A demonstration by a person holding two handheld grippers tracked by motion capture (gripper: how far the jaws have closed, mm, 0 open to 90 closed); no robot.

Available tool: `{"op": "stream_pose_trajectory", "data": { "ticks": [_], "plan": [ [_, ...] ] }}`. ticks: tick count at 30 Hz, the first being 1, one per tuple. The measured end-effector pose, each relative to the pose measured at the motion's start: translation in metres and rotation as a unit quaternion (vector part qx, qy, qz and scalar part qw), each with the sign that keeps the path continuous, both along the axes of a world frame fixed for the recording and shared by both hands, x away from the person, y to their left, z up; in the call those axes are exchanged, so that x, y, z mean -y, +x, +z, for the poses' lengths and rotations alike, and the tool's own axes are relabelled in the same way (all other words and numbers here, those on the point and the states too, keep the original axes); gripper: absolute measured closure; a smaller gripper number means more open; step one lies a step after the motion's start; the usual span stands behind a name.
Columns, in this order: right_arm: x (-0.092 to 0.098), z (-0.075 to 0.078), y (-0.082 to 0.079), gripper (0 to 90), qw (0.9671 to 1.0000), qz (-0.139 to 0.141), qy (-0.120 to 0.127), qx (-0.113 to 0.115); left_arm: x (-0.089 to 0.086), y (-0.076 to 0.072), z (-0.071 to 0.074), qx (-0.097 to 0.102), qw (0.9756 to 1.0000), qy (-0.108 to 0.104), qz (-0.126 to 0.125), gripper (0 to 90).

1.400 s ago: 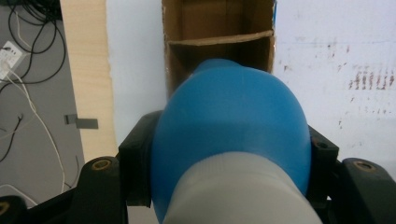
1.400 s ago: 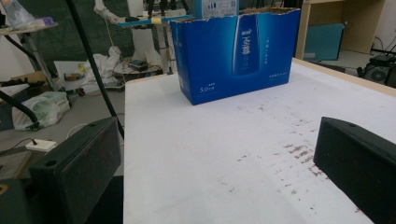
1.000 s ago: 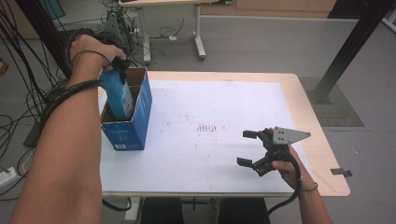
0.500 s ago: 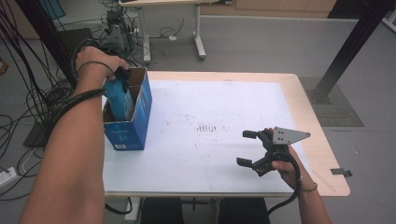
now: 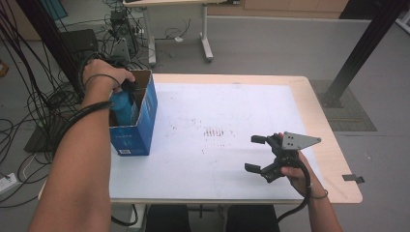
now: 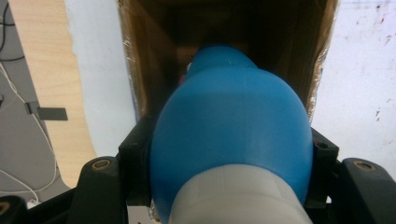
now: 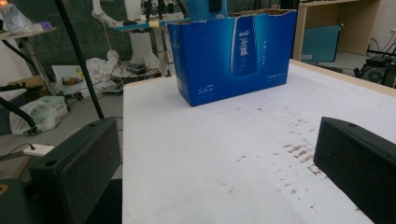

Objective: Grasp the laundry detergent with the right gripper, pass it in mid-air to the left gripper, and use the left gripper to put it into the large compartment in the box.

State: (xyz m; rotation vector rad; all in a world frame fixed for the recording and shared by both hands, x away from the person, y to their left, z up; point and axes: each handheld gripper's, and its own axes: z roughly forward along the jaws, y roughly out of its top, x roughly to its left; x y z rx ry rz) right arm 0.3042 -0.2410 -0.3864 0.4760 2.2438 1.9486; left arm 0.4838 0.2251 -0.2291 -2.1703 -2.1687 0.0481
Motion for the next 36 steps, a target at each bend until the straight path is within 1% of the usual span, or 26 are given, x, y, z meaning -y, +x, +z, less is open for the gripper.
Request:
{"op": "stream_pose_trajectory", "data": {
  "ticks": [4, 10, 18, 19, 20, 29, 36],
  "plan": [
    [0.000, 0.000, 0.000, 0.8, 1.0000, 0.000, 0.000, 0.000, 0.001, 0.000, -0.007, -0.005, 1.0000, -0.001, -0.001, 37.4],
    [0.001, 0.000, 0.000, 0.8, 1.0000, -0.002, 0.000, 0.001, 0.001, -0.001, -0.013, -0.009, 1.0000, -0.003, -0.001, 37.4],
    [0.001, 0.000, -0.001, 0.8, 1.0000, -0.001, 0.000, 0.001, 0.000, -0.002, -0.020, -0.015, 0.9999, 0.000, -0.001, 37.4],
    [0.001, 0.000, -0.001, 0.8, 1.0000, -0.001, 0.000, 0.001, 0.000, -0.002, -0.021, -0.013, 0.9999, 0.001, 0.000, 37.4],
    [0.001, 0.000, -0.001, 0.8, 1.0000, -0.001, 0.000, 0.001, 0.000, -0.002, -0.021, -0.016, 0.9999, 0.001, -0.002, 37.4],
    [0.001, 0.000, -0.001, 0.8, 1.0000, 0.000, 0.000, 0.001, 0.001, -0.002, -0.030, -0.023, 0.9997, 0.005, -0.004, 37.4],
    [0.001, 0.000, 0.000, 0.8, 1.0000, 0.000, -0.001, 0.002, 0.002, -0.002, -0.037, -0.026, 0.9996, 0.000, -0.005, 37.4]
  ]
}}
